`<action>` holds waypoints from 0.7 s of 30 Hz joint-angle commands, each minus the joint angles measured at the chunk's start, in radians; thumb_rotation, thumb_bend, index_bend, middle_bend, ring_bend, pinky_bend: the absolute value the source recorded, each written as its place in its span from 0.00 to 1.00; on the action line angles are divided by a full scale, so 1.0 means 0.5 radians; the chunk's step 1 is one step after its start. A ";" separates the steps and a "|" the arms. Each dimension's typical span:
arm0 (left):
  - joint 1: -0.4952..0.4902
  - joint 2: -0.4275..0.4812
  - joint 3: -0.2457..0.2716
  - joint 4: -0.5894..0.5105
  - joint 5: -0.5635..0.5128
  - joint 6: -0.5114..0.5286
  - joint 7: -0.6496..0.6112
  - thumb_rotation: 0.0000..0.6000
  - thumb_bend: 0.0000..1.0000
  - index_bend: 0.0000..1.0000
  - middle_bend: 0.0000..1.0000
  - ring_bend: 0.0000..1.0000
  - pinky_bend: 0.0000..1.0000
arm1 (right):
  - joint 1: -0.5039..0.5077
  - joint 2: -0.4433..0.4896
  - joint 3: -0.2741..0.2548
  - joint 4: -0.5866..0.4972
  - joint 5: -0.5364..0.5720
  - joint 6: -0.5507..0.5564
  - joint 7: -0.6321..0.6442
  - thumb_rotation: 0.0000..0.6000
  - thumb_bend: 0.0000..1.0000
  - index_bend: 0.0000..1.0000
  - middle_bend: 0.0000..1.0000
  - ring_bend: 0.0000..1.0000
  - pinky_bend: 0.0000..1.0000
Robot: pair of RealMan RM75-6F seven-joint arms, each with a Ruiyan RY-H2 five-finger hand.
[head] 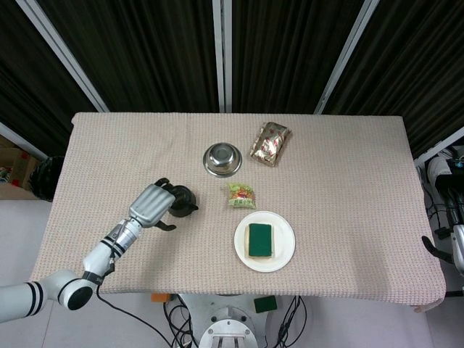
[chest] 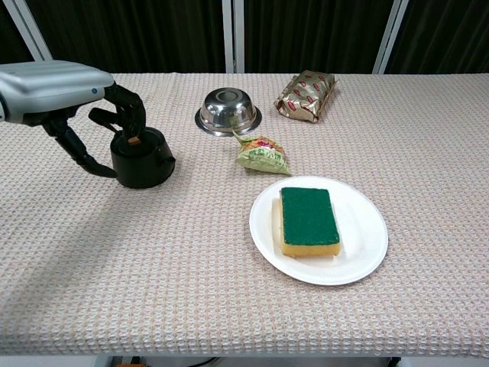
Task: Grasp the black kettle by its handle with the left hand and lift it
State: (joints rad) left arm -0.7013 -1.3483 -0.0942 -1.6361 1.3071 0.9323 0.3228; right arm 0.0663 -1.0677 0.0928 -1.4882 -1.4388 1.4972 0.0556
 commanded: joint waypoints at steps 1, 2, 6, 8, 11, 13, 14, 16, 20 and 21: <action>-0.002 -0.008 0.007 0.015 0.007 -0.001 -0.021 0.87 0.00 0.38 0.44 0.36 0.21 | -0.001 0.000 0.002 0.001 0.003 -0.002 0.001 1.00 0.21 0.00 0.00 0.00 0.00; -0.003 -0.010 0.009 0.019 0.005 -0.004 -0.028 0.87 0.00 0.39 0.44 0.37 0.21 | -0.001 0.000 0.003 0.001 0.005 -0.004 0.001 1.00 0.21 0.00 0.00 0.00 0.00; -0.006 -0.012 0.014 0.030 -0.003 -0.011 -0.044 0.90 0.00 0.39 0.44 0.40 0.21 | 0.001 -0.002 0.009 0.006 0.012 -0.014 -0.001 1.00 0.21 0.00 0.00 0.00 0.00; -0.007 -0.013 0.016 0.033 -0.002 -0.011 -0.048 0.92 0.00 0.39 0.44 0.41 0.21 | 0.002 -0.003 0.011 0.007 0.016 -0.019 -0.002 1.00 0.21 0.00 0.00 0.00 0.00; -0.011 -0.015 0.016 0.038 -0.008 -0.017 -0.058 0.92 0.00 0.40 0.44 0.41 0.21 | 0.002 -0.003 0.012 0.007 0.016 -0.023 -0.001 1.00 0.21 0.00 0.00 0.00 0.00; -0.015 -0.015 0.018 0.039 -0.015 -0.025 -0.064 0.93 0.00 0.41 0.45 0.42 0.21 | 0.002 -0.004 0.016 0.009 0.018 -0.022 -0.001 1.00 0.21 0.00 0.00 0.00 0.00; -0.016 -0.016 0.019 0.038 -0.015 -0.028 -0.071 0.94 0.00 0.41 0.46 0.43 0.21 | 0.001 -0.005 0.017 0.011 0.020 -0.022 -0.001 1.00 0.21 0.00 0.00 0.00 0.00; -0.014 -0.020 0.021 0.035 -0.005 -0.025 -0.098 0.98 0.00 0.41 0.46 0.43 0.21 | 0.001 -0.007 0.021 0.013 0.024 -0.023 -0.001 1.00 0.21 0.00 0.00 0.00 0.00; -0.009 -0.021 0.034 0.042 0.026 -0.016 -0.143 1.00 0.00 0.41 0.48 0.45 0.21 | 0.001 -0.008 0.024 0.014 0.028 -0.028 0.003 1.00 0.21 0.00 0.00 0.00 0.00; -0.008 -0.021 0.037 0.047 0.029 -0.015 -0.147 1.00 0.00 0.41 0.48 0.45 0.21 | 0.002 -0.008 0.023 0.014 0.027 -0.030 0.001 1.00 0.21 0.00 0.00 0.00 0.00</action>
State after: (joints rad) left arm -0.7056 -1.3587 -0.0768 -1.6136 1.3211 0.9241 0.2499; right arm 0.0671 -1.0715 0.1045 -1.4812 -1.4251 1.4821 0.0561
